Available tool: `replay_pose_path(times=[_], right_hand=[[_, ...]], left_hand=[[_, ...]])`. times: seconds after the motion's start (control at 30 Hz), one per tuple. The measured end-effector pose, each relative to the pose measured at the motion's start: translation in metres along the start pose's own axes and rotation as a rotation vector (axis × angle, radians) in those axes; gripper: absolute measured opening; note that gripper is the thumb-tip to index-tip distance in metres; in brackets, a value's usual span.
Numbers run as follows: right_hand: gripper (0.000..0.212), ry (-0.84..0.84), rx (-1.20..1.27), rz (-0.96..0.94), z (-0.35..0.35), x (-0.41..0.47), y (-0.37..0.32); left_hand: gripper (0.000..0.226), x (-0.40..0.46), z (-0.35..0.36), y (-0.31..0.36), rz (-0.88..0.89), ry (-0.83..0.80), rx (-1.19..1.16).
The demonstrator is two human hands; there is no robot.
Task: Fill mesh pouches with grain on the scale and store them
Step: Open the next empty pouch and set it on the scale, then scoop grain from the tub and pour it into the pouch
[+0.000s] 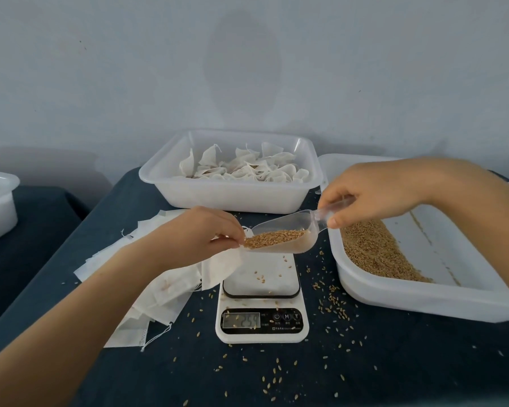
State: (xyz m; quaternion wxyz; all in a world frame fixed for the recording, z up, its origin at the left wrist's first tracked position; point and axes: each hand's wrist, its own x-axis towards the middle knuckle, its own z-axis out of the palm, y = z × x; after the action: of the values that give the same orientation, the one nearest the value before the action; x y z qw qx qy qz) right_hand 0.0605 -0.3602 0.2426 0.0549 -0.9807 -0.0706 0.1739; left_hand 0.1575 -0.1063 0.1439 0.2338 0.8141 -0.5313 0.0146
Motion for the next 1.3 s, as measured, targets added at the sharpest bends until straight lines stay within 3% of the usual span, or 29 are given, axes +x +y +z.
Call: replay_pose_path(times=[0.27, 0.57, 0.87, 0.97, 1.3], right_hand=[[0.03, -0.083, -0.162, 0.031, -0.014, -0.003, -0.018], [0.007, -0.104, -0.224, 0.034, -0.03, -0.005, -0.032], [0.007, -0.126, -0.254, 0.07, -0.038, -0.005, -0.036], [0.016, -0.129, -0.267, 0.083, -0.041, -0.006, -0.037], [0.01, -0.151, -0.233, 0.128, -0.051, -0.006, -0.045]], left_hand=[[0.013, 0.003, 0.004, 0.005, 0.025, -0.017, -0.003], [0.014, 0.003, 0.005, 0.011, 0.025, 0.029, -0.01], [0.013, 0.002, 0.005, 0.011, 0.072, 0.062, -0.013], [0.014, 0.003, 0.007, 0.012, 0.067, 0.066, -0.017], [0.012, 0.004, 0.007, 0.014, 0.092, 0.091, -0.024]])
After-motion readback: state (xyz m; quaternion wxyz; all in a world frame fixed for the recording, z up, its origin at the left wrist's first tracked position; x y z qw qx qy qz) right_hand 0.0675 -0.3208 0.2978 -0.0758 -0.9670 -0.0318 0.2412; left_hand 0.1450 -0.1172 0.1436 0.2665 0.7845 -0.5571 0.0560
